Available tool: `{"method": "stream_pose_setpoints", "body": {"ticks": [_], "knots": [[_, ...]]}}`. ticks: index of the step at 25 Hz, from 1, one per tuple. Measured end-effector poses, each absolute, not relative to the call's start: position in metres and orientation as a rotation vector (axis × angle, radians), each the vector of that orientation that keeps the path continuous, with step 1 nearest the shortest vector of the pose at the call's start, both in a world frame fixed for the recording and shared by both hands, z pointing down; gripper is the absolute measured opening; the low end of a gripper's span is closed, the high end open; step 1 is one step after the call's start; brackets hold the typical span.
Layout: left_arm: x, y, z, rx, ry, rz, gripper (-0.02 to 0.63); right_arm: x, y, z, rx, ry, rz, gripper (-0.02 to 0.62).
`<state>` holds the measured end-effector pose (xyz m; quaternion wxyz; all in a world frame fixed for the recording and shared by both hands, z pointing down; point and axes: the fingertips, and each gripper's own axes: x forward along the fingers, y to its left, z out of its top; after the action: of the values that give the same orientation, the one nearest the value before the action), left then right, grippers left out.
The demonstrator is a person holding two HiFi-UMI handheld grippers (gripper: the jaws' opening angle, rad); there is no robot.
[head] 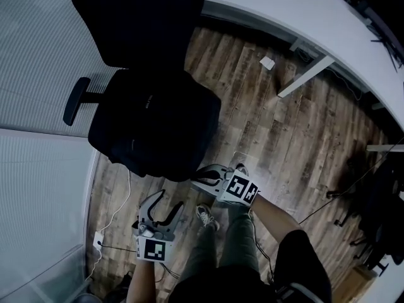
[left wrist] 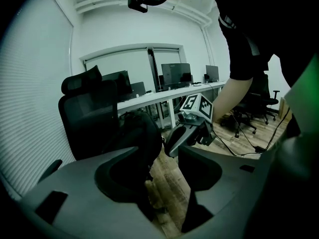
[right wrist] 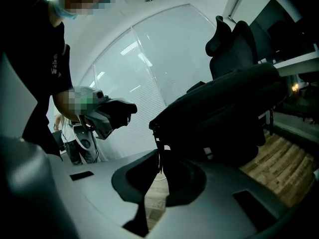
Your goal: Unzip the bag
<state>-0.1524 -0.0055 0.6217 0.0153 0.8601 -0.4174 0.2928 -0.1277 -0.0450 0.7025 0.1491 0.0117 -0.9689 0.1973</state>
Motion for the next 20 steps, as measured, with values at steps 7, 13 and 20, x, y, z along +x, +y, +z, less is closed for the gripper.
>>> {"method": "stream_pose_setpoints", "body": {"ticks": [7,13,20], "knots": [[-0.145,-0.011,0.628,2.666,-1.31,0.952,0.239,-0.109,-0.028,0.679,-0.034,-2.809,0.824,0.049],[-0.132,-0.023,0.639,2.666,-1.307,1.02,0.242,-0.101,-0.033,0.658,-0.059,-2.832,1.09,0.046],[-0.133,-0.041,0.654,2.632,-1.343,1.175,0.253,-0.098,-0.037,0.652,-0.115,-2.768,1.412,0.045]]}}
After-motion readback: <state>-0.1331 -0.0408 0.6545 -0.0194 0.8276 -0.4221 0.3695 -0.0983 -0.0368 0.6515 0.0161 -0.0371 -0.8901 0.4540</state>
